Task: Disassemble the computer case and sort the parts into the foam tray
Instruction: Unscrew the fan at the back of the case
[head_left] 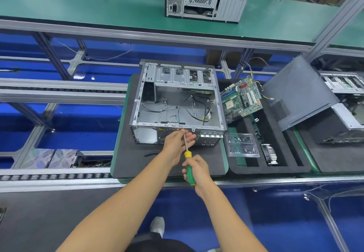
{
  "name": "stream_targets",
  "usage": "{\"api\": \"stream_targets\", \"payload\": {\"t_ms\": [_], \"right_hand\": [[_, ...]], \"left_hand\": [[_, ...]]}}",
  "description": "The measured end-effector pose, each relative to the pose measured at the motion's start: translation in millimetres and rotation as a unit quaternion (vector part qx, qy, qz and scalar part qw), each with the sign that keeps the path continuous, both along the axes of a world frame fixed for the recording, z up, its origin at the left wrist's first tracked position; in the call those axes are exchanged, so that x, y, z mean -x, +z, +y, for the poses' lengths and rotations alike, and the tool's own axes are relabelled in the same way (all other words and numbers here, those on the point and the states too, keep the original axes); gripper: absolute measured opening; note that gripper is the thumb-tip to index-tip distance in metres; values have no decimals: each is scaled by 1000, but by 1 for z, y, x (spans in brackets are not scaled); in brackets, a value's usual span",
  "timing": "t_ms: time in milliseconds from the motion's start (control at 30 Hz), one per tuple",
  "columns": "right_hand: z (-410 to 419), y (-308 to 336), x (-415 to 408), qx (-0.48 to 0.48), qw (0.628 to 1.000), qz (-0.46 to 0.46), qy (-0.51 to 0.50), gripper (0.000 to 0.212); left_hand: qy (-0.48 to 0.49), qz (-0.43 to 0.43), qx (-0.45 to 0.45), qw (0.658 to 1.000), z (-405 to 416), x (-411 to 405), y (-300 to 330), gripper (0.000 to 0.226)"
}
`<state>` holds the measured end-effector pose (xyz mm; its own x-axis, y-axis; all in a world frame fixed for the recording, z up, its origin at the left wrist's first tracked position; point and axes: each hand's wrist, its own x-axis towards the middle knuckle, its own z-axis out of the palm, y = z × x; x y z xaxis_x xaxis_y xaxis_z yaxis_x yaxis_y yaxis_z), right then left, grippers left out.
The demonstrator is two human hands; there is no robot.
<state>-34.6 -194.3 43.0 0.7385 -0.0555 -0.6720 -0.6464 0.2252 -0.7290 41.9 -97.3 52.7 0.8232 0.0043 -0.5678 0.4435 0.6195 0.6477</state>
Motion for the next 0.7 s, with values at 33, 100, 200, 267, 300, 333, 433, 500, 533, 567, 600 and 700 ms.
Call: {"api": "stream_targets", "payload": {"t_ms": [33, 100, 200, 267, 300, 333, 433, 500, 533, 567, 600, 700], "right_hand": [[-1, 0, 0, 3, 1000, -1, 2, 23], [-2, -1, 2, 9, 1000, -5, 10, 22], [-4, -2, 5, 21, 1000, -3, 21, 24], [-7, -3, 8, 32, 999, 4, 31, 25], [-8, -4, 9, 37, 999, 7, 34, 25], [-9, -5, 11, 41, 998, 10, 36, 24], [-12, -9, 15, 47, 998, 18, 40, 22], [-12, -12, 18, 48, 998, 23, 40, 22], [-12, -14, 18, 50, 998, 26, 41, 20], [-11, -15, 19, 50, 998, 28, 40, 19], [-10, -17, 20, 49, 998, 31, 40, 19], [-7, -20, 22, 48, 997, 39, 44, 20]], "left_hand": [[3, 4, 1, 1000, -1, 0, -1, 20], [10, 14, 0, 1000, -1, -1, -4, 17], [8, 11, -18, 1000, 2, 0, -9, 12], [-2, 2, -66, 998, 8, 3, -14, 10], [-11, -3, -101, 995, 13, 6, -17, 9], [-22, -9, -144, 989, 19, 10, -21, 8], [-81, -48, -369, 925, 47, 24, -38, 10], [-137, -71, -539, 828, 69, 36, -52, 8], [-161, -82, -592, 786, 78, 41, -59, 6], [-183, -92, -623, 755, 85, 46, -65, 4], [-201, -98, -642, 733, 91, 50, -69, 5], [-197, -99, -671, 708, 102, 57, -78, 10]]}}
